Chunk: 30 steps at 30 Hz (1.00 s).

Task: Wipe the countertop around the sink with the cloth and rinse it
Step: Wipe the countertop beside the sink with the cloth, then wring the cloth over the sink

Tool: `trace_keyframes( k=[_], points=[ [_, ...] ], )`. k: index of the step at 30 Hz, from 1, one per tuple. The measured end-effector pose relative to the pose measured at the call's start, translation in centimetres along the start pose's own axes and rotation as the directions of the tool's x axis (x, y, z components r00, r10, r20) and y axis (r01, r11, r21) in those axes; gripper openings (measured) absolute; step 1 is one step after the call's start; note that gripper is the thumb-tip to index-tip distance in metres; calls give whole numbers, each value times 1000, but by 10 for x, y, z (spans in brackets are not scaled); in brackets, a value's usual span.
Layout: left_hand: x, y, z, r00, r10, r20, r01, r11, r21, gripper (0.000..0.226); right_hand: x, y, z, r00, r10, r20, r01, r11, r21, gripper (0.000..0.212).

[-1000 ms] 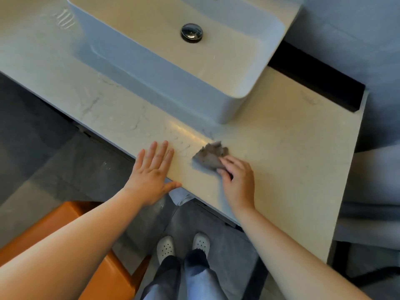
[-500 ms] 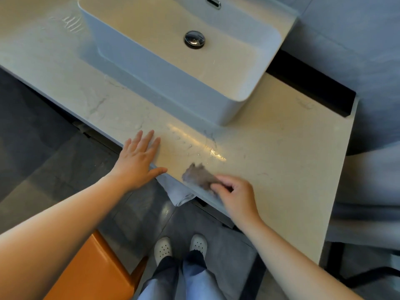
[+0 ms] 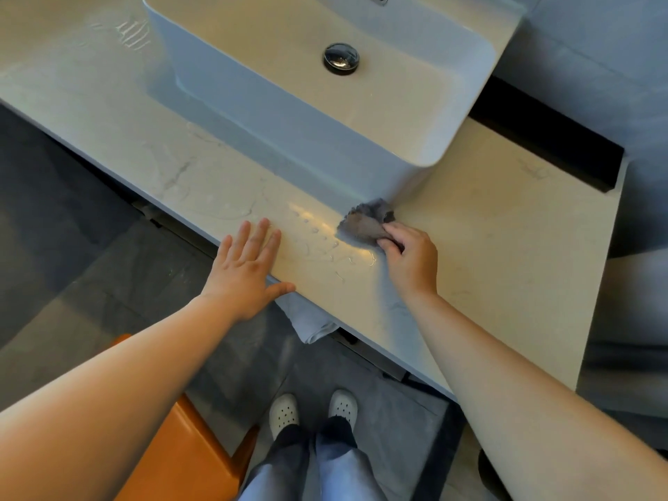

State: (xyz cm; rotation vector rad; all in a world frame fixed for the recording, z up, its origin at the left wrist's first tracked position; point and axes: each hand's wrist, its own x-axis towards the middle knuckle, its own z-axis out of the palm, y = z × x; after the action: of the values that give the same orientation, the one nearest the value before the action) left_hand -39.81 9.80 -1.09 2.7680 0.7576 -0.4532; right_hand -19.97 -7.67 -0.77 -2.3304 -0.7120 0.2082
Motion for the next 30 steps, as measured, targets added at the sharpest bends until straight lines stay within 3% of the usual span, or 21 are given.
trace_keyframes(
  k=[5, 11, 14, 16, 19, 22, 25, 30],
  points=[
    [1, -1, 0, 1000, 9, 2, -9, 1000, 12, 93, -67, -4, -1, 997, -50, 62, 50, 999, 3, 34],
    [0, 2, -9, 1000, 5, 31, -4, 1000, -25, 93, -125, -16, -7, 988, 2, 156, -7, 999, 32, 32],
    [-3, 3, -27, 999, 18, 45, -9, 982, -189, 86, -125, -33, -22, 955, 120, 273, -165, 975, 150, 28],
    [-11, 1, -40, 999, 24, 29, -13, 943, -333, 77, -119, -45, -36, 951, 119, 285, -178, 966, 189, 27],
    [-32, 1, -53, 997, 72, -6, -69, 924, -376, 66, -101, -60, -57, 972, 24, 234, -49, 993, 103, 27],
    [-48, 5, -68, 998, 59, 15, -41, 834, -551, 60, -77, -76, -79, 967, -154, 201, 155, 988, 11, 27],
    [-51, 13, -99, 995, 99, -16, -83, 720, -689, 70, -52, -92, -100, 928, -319, 191, 337, 939, -64, 28],
    [-36, 38, -163, 962, 241, -127, -264, 707, -656, 82, -7, -120, -127, 838, -520, 163, 542, 828, -146, 25]
  ],
)
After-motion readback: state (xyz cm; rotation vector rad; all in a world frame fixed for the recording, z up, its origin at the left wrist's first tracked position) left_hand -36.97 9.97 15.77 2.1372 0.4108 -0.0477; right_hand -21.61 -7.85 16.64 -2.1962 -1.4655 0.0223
